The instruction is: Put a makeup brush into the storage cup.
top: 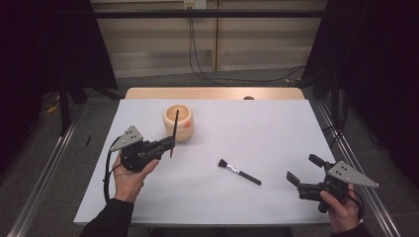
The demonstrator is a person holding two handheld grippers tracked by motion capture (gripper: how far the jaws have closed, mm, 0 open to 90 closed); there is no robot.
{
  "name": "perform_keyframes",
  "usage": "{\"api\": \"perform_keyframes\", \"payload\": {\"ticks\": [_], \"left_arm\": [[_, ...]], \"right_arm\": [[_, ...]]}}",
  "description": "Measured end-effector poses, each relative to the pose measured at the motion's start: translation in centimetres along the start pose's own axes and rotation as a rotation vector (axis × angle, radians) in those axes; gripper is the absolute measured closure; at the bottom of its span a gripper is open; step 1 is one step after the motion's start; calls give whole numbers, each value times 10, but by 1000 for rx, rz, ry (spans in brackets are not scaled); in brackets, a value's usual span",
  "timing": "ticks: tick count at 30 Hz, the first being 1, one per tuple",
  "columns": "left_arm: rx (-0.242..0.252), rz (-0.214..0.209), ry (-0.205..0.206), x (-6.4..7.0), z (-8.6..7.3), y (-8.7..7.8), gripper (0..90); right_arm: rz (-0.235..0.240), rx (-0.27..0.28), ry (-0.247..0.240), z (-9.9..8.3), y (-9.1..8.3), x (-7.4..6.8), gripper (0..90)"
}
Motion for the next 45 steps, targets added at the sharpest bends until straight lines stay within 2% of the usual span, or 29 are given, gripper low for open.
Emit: {"api": "perform_keyframes", "payload": {"ticks": [3,4,7,8,9,11,16,18,20,21,22,25,26,28,30,34,38,45], "left_arm": [[2,-20,7,6,2,1,836],[6,-49,8,10,3,3,836],[-16,-48,33,19,2,5,836],[-10,-82,31,22,3,7,836],[-21,-65,34,24,2,7,836],[-14,-108,33,31,3,12,836],[-30,-111,36,38,1,18,836],[-26,-139,40,42,1,21,836],[-30,-140,33,47,1,23,836],[-40,-152,52,55,1,24,836],[-40,-152,52,55,1,24,836],[-33,-197,66,68,3,28,836],[-40,-195,66,71,3,29,836],[-44,-213,69,75,2,33,836],[-70,-220,83,78,-2,39,836],[-69,-241,69,85,-4,45,836],[-84,-263,80,94,-4,51,836],[-106,-295,89,102,-3,61,836]], "right_arm": [[7,1,1,0,-1,0,0],[7,1,1,0,-1,0,0],[5,2,5,0,0,-1,0],[5,2,5,0,0,-1,0],[5,2,5,1,0,-1,0],[6,2,5,1,0,-1,0],[10,3,3,0,0,-1,0],[9,4,4,1,-1,-1,0],[8,5,2,1,0,-1,0],[8,5,2,1,0,-1,0],[8,5,2,1,0,-1,0],[6,5,4,1,0,-1,0],[6,6,4,1,0,-1,0],[8,5,5,1,0,-1,0],[10,6,6,1,0,-1,0],[11,4,3,1,0,-1,0],[15,1,3,0,1,-2,0],[16,2,4,0,1,-2,0]]}}
Point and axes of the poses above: each handheld gripper's, and its own axes: y roughly forward along the jaws, z roughly out of its top, x roughly to its right, the point moved 7 cm from there along y, roughly forward along the jaws, and after that the axes turned 2 degrees about -y, right-handed, at the moved point
